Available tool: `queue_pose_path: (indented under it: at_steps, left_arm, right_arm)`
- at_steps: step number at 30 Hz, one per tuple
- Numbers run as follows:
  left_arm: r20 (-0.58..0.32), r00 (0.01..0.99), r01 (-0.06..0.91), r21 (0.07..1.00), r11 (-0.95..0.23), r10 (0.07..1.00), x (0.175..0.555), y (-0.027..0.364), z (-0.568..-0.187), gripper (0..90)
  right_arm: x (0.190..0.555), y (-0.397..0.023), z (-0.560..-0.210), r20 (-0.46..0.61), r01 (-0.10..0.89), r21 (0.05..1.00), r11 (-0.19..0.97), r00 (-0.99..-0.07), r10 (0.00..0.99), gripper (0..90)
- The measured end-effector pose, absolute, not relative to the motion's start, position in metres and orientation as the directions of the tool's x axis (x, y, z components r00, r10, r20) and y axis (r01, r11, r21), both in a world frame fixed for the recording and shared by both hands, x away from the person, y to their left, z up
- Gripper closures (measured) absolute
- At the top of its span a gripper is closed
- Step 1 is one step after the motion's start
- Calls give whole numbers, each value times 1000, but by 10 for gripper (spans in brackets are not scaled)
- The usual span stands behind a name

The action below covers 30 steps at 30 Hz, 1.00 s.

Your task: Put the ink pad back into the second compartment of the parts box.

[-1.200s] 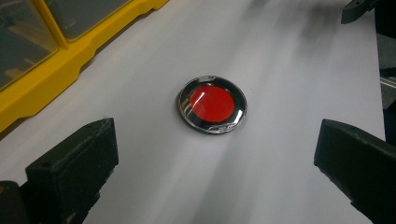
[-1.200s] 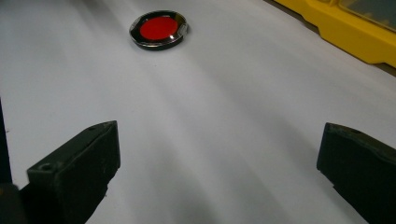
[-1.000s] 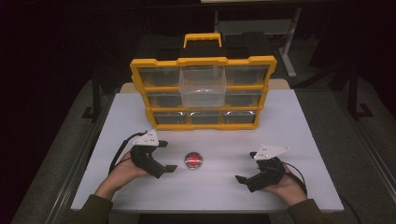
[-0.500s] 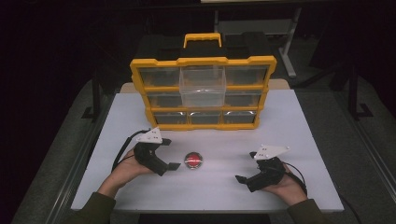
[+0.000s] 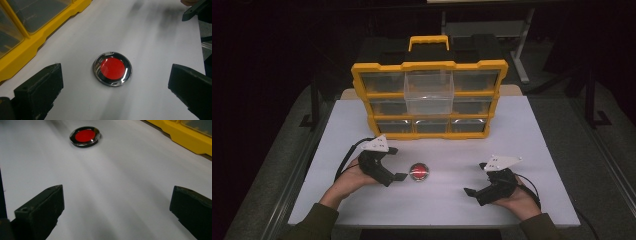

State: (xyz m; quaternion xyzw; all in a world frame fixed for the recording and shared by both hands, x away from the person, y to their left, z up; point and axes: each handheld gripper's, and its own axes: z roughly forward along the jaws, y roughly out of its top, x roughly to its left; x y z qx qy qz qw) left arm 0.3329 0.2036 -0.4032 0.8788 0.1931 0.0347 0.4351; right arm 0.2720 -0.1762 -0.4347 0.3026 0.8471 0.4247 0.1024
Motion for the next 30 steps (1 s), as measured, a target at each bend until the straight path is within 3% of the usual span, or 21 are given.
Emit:
queue_pose_path:
  at_steps: [30]
  left_arm:
    - [-103, 937, 282, 785, -552, 333, 350, 174, -398, 0]
  right_arm:
    - [272, -176, -435, 83, 426, 780, 458, -797, 599, 0]
